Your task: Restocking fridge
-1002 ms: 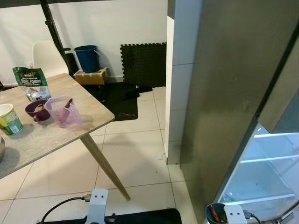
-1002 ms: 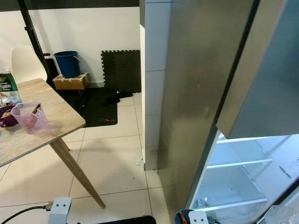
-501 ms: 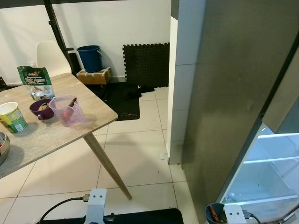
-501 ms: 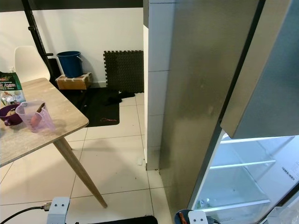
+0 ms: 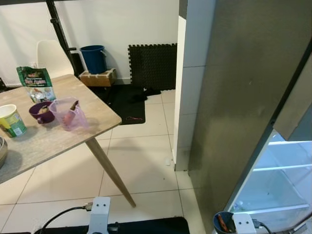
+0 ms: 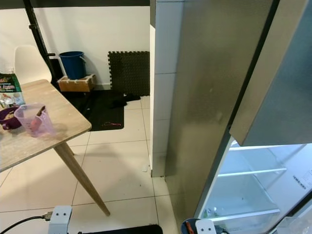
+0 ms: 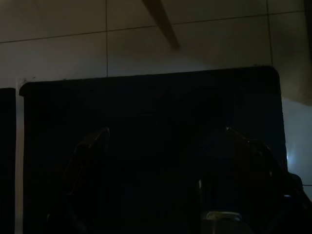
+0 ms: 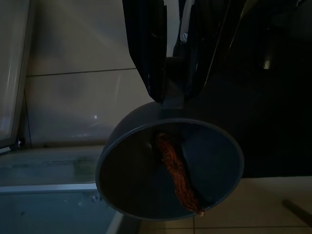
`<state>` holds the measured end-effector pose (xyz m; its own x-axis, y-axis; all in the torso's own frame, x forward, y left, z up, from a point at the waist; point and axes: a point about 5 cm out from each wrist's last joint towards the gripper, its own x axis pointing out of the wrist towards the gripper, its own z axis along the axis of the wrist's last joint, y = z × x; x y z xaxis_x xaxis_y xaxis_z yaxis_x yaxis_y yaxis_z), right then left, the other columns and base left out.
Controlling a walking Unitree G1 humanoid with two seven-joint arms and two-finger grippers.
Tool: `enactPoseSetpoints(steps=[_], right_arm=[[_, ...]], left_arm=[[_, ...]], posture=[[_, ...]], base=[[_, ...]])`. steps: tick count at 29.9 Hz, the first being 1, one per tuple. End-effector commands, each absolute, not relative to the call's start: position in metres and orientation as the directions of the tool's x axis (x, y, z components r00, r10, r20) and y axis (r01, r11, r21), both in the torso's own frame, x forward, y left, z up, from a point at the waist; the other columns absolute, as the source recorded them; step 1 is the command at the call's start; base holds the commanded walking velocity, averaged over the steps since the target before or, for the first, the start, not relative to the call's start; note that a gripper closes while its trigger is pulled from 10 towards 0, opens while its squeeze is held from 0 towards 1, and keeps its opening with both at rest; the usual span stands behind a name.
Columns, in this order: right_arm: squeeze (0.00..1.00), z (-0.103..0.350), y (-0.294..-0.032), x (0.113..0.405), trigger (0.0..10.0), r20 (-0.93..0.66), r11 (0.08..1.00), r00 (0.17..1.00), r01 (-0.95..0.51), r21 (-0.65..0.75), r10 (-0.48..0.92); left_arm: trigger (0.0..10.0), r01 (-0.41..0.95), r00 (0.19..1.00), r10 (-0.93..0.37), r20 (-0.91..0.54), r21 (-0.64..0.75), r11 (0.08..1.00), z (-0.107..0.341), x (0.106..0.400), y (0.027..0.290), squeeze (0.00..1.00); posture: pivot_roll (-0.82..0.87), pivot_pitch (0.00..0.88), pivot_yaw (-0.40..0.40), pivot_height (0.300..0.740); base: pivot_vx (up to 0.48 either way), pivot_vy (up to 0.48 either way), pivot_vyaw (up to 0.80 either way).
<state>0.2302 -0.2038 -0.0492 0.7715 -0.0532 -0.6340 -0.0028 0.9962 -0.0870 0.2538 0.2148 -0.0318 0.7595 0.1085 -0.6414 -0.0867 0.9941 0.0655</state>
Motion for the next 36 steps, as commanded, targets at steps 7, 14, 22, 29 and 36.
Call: enactPoseSetpoints(steps=[7,14,22,29,36], right_arm=[[0.00,-0.0532,-0.2055,0.2241,10.0,-0.652,0.996,0.757,-0.015,-0.086,-0.045],[0.00,-0.0517,-0.2022,0.2273,10.0,-0.647,0.996,0.761,-0.028,-0.084,-0.033],[0.00,-0.0513,-0.2051,0.2272,10.0,-0.646,0.997,0.762,-0.008,-0.079,-0.045],[0.00,-0.0514,-0.2065,0.2267,10.0,-0.646,0.997,0.762,-0.001,-0.078,-0.050],[0.00,-0.0515,-0.2046,0.2269,10.0,-0.645,0.998,0.763,-0.001,-0.070,-0.044]], left_arm=[[10.0,-0.096,0.748,0.107,-0.656,0.053,0.994,-0.0350,0.2506,0.2129,0.00],[10.0,-0.103,0.745,0.115,-0.657,0.057,0.993,-0.0361,0.2476,0.2166,0.00],[10.0,-0.107,0.745,0.116,-0.657,0.054,0.993,-0.0362,0.2476,0.2163,0.00],[10.0,-0.121,0.747,0.125,-0.653,0.051,0.991,-0.0361,0.2474,0.2169,0.00],[10.0,-0.143,0.749,0.140,-0.647,0.048,0.989,-0.0361,0.2462,0.2198,0.00]], posture=[[-0.05,0.112,0.023,0.740],[-0.06,0.103,0.020,0.740],[-0.06,0.101,0.018,0.740],[-0.06,0.103,0.018,0.740],[-0.06,0.109,0.018,0.740]], base=[[0.000,-0.480,0.00],[0.000,-0.480,0.00],[0.000,-0.480,0.00],[0.000,-0.283,0.00],[0.000,0.000,0.00]])
